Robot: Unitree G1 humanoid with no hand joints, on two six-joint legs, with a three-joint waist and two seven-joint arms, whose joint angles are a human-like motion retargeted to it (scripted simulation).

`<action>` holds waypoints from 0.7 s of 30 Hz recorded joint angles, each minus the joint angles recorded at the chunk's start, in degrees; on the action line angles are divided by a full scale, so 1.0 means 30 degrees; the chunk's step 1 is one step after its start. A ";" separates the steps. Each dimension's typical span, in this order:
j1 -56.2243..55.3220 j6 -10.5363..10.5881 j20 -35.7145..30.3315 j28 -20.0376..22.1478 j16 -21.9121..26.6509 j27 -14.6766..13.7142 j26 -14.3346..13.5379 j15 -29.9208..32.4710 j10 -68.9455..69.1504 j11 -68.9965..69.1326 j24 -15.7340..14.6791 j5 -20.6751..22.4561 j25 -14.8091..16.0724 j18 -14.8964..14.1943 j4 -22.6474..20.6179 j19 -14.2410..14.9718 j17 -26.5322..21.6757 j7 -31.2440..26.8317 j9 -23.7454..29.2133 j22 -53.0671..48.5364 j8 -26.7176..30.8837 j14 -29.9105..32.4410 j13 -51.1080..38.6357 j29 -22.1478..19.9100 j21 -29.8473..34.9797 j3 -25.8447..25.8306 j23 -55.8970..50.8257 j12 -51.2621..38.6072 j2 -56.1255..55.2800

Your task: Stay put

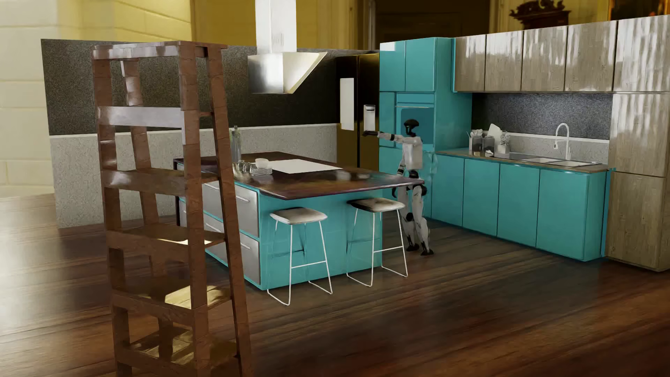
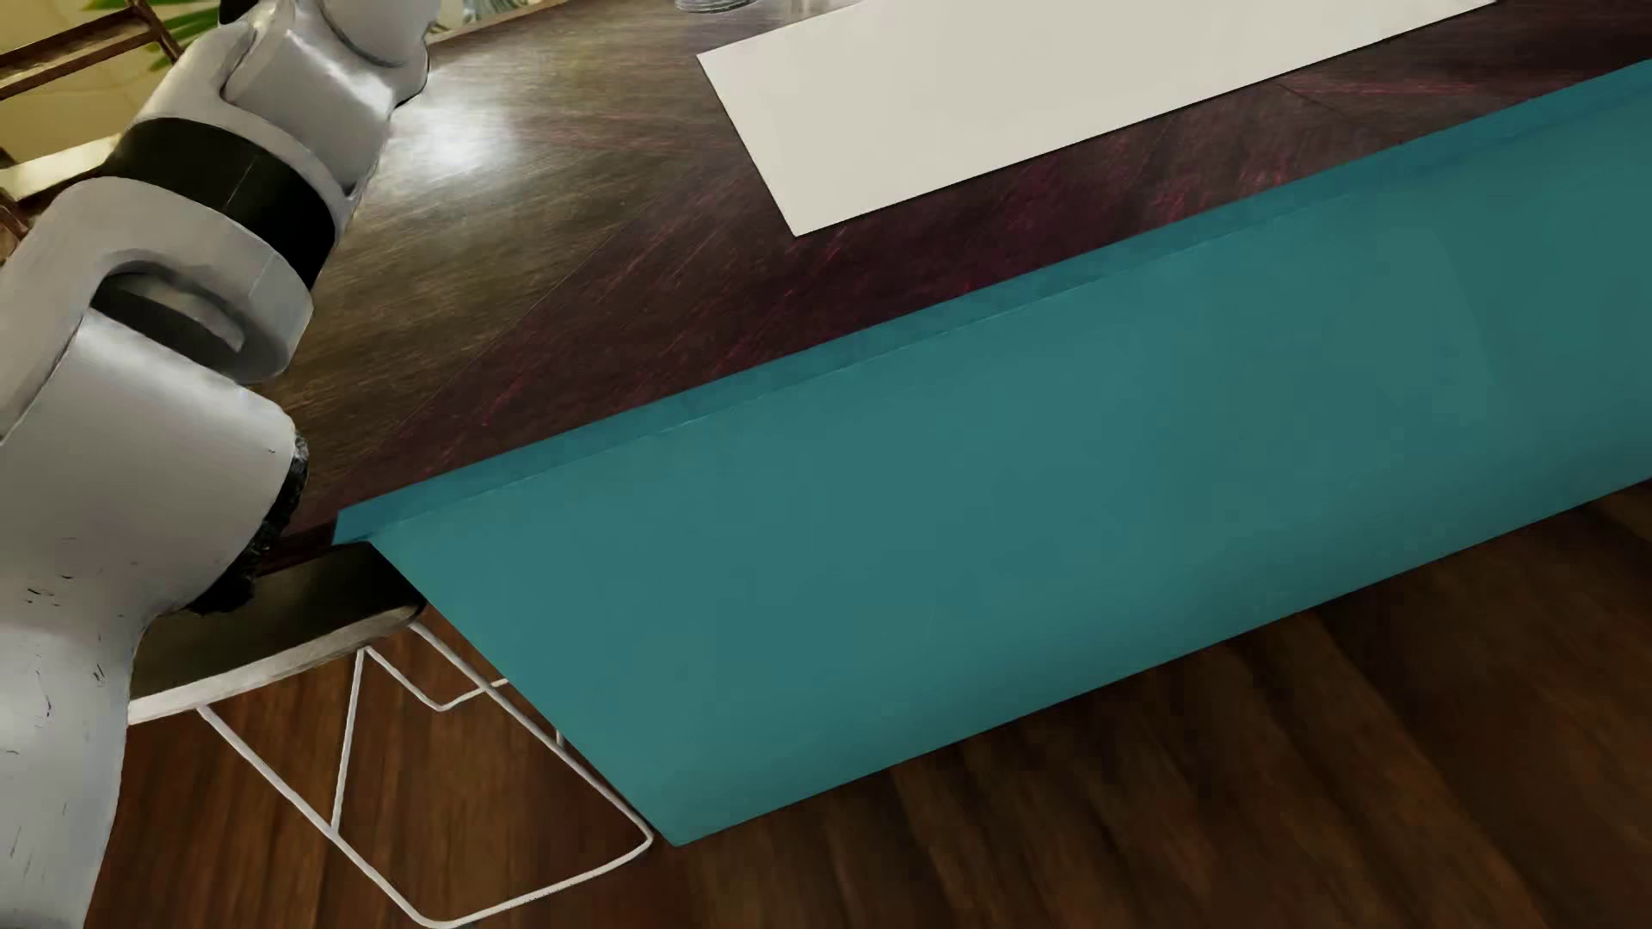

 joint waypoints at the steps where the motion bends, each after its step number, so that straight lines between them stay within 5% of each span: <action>1: -0.0023 -0.0024 0.0046 0.0000 0.0000 0.0000 0.0000 0.0025 0.0009 -0.0021 0.0000 -0.0001 0.0000 0.0000 0.0002 0.0000 -0.0004 0.0000 -0.0012 -0.0025 0.0000 0.0019 0.0025 0.0000 0.0016 -0.0002 0.0003 -0.0036 -0.0006; 13: -0.0237 -0.0272 0.0724 0.0000 -0.0113 0.0000 0.0000 0.0332 0.0091 -0.0184 0.0000 0.0008 0.0000 0.0000 0.0007 0.0000 -0.0197 0.0000 0.0077 -0.0276 0.0000 0.0144 -0.0175 0.0000 0.0270 0.0060 0.0087 -0.0039 -0.0089; 16: -0.0402 -0.0831 0.6436 0.0000 -0.0456 0.0000 0.0000 -0.0168 0.0102 -0.0004 0.0000 -0.0029 0.0000 0.0000 -0.0079 0.0000 0.0369 0.0000 -0.0250 -0.6032 0.0000 0.0615 0.0383 0.0000 -0.0472 0.0796 -0.0125 0.3264 -0.0254; 19: -0.0868 -0.2400 0.9433 0.0000 -0.2695 0.0000 0.0000 -0.0744 -0.0239 0.0147 0.0000 -0.0123 0.0000 0.0000 -0.0361 0.0000 0.1753 0.0000 -0.0701 -1.4529 0.0000 0.2459 0.1534 0.0000 -0.1306 0.2263 -0.0445 0.9702 -0.0303; 21: -0.0994 -0.3375 0.9218 0.0000 -0.4186 0.0000 0.0000 -0.1147 0.3628 0.0376 0.0000 -0.0191 0.0000 0.0000 -0.0443 0.0000 0.2598 0.0000 -0.0887 -1.8737 0.0000 -0.1035 0.2219 0.0000 -0.1580 0.3109 -0.0548 1.5263 -0.0271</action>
